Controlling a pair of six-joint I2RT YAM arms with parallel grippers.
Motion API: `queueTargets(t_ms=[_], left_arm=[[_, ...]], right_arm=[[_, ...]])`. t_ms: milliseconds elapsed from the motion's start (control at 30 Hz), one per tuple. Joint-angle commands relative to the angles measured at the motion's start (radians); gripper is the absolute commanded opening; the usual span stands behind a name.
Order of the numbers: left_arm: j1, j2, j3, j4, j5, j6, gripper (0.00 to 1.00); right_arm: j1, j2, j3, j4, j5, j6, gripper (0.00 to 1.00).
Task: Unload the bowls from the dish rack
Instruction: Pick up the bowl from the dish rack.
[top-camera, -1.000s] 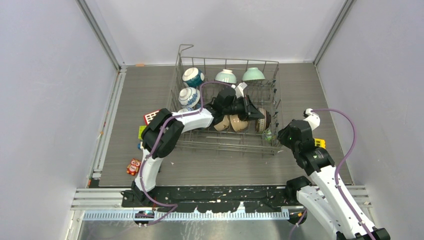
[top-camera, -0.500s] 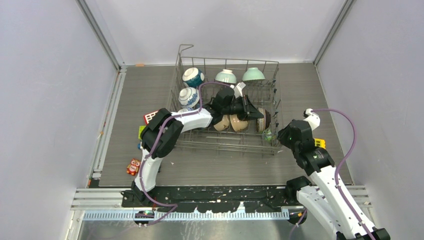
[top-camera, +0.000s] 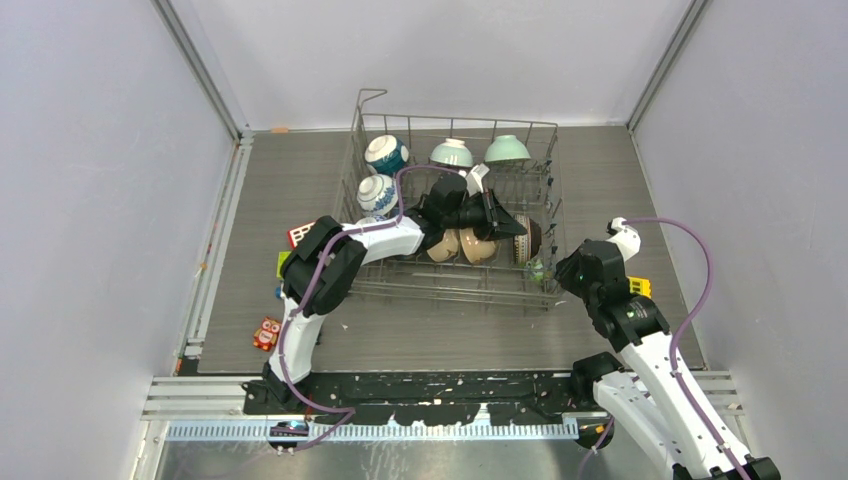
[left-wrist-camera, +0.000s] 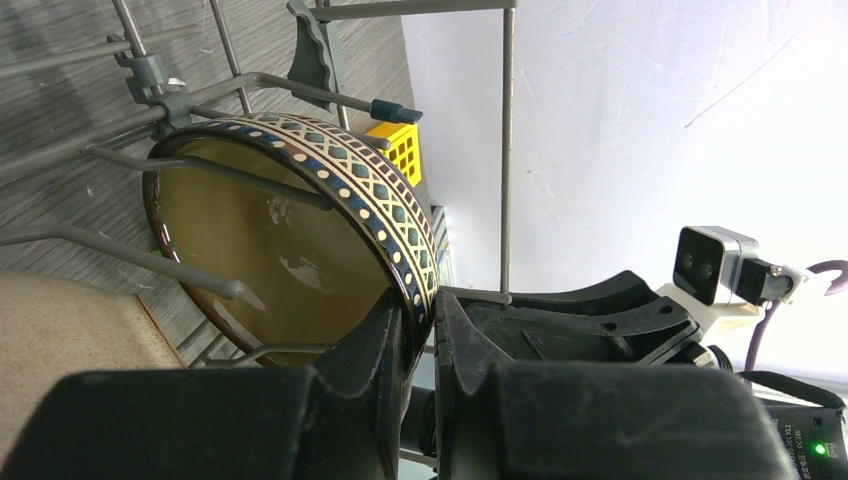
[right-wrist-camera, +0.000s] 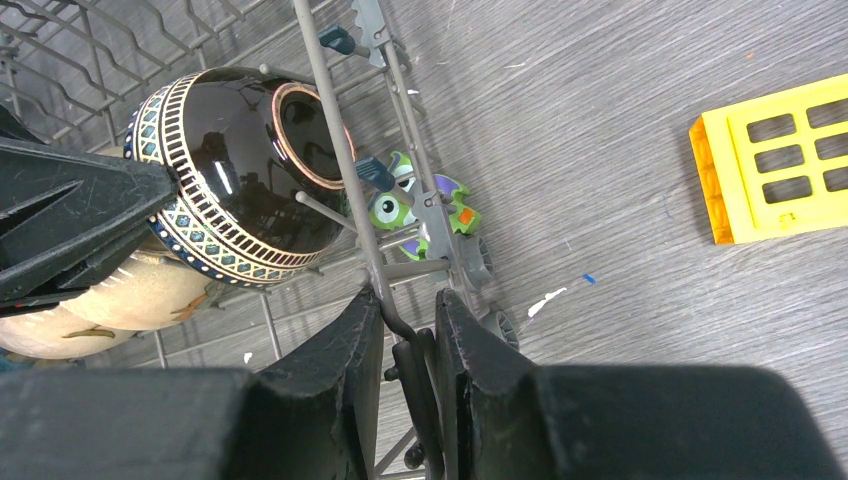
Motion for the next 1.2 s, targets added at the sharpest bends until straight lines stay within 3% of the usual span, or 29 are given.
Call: queueTargets(t_ms=[0,933,1167], left_arm=[[0.024,-0.181,0.050,0.262,0.060,-0.049,0.00],[0.050,-0.209,0.090,0.345,0.086,-0.123,0.00],[0.081,-0.198,0.046,0.459,0.092,-0.206,0.00]], right_arm=[[-0.003,-0.014,-0.005,-0.007,0.054,0.041,0.01],[-0.004,-0.028,-0.004,-0.007,0.057,0.040,0.01],[-0.004,-0.032,-0.005,-0.007,0.058,0.043,0.01]])
